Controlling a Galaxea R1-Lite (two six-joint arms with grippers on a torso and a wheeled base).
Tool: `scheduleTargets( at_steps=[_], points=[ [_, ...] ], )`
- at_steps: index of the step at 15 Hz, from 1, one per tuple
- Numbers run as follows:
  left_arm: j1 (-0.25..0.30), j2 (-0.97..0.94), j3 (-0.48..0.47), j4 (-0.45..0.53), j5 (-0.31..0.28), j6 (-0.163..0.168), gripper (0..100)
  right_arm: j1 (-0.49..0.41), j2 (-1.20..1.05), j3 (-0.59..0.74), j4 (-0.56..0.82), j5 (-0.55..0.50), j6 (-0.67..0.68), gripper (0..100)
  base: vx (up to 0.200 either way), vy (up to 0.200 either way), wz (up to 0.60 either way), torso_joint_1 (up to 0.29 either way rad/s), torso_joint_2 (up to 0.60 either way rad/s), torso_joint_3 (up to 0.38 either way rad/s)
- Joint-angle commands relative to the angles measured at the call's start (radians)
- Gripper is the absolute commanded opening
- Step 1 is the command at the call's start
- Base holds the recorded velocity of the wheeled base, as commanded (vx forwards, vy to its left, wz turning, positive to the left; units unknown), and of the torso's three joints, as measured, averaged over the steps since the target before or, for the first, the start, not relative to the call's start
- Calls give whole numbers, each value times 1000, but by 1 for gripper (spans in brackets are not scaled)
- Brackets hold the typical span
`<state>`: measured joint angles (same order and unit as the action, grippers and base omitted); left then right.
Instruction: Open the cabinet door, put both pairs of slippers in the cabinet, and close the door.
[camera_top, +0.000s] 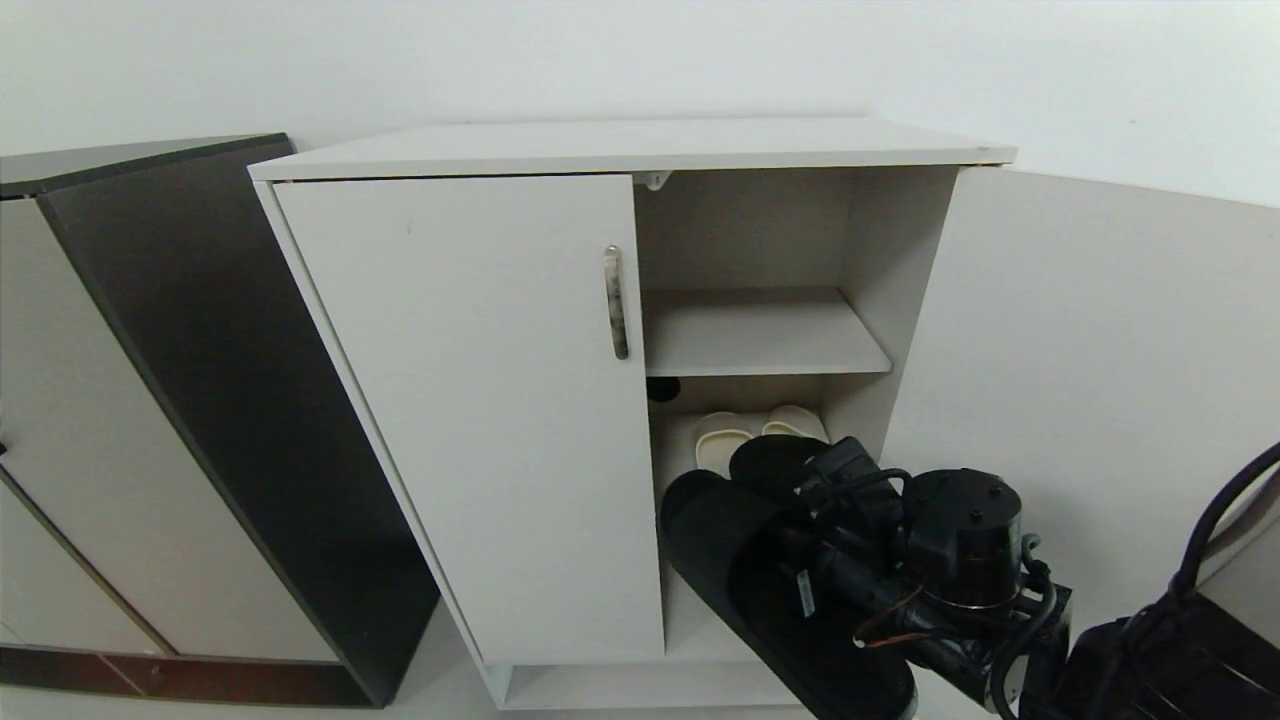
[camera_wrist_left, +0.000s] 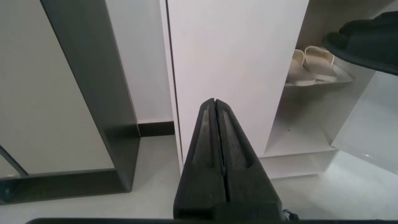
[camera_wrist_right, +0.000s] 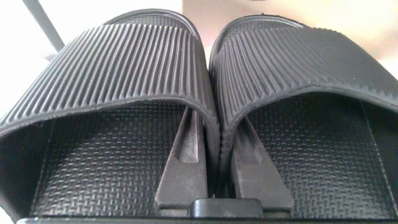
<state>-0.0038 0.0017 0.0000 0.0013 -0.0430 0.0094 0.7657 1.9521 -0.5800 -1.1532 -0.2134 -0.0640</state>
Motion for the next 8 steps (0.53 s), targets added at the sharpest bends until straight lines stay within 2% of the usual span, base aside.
scheduleTargets(
  at_steps=[1, 2, 3, 6, 7, 8],
  points=[
    [-1, 0, 0, 0, 0, 0, 0, 3, 41, -23, -25, -14, -7, 0, 0, 0, 0, 0, 0, 0],
    [-1, 0, 0, 0, 0, 0, 0, 26, 31, -60, 20, -83, -7, 0, 0, 0, 0, 0, 0, 0],
    [-1, 0, 0, 0, -2, 1, 0, 43, 4, -127, 147, -185, 4, 0, 0, 0, 0, 0, 0, 0],
    [-1, 0, 0, 0, -2, 3, 0, 109, -121, -342, 719, -259, 196, 0, 0, 0, 0, 0, 0, 0],
    [-1, 0, 0, 0, -2, 3, 0, 132, -133, -426, 863, -287, 270, 0, 0, 0, 0, 0, 0, 0],
    [-1, 0, 0, 0, -2, 3, 0, 162, -128, -593, 1066, -403, 417, 0, 0, 0, 0, 0, 0, 0]
  ],
)
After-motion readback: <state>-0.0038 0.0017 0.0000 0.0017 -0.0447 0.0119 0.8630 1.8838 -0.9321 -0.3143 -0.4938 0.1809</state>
